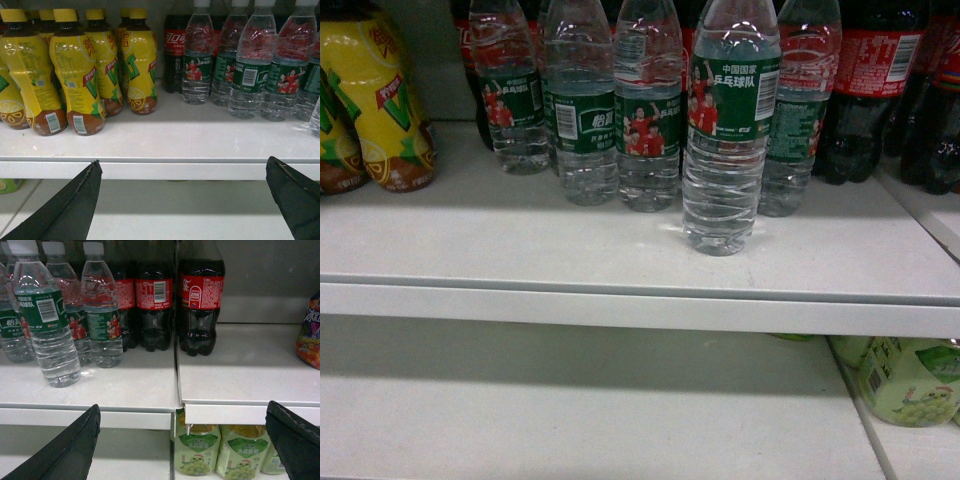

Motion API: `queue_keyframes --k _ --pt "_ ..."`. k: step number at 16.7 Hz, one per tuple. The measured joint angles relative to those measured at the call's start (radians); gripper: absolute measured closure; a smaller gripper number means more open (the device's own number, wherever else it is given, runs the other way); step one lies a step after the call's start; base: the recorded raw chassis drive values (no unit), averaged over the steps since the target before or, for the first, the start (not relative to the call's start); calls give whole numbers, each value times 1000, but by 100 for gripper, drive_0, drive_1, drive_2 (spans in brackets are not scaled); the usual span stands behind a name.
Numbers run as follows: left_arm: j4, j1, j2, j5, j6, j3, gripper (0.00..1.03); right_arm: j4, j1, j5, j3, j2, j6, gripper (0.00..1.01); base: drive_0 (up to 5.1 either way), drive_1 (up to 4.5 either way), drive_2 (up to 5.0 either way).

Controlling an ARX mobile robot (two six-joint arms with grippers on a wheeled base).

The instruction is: Move water from second to third shelf

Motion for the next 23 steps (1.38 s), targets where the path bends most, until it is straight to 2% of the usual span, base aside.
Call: queue_keyframes --k 23 --pt "0 0 0 0 0 0 5 0 0 0 0 0 0 3 0 0 0"
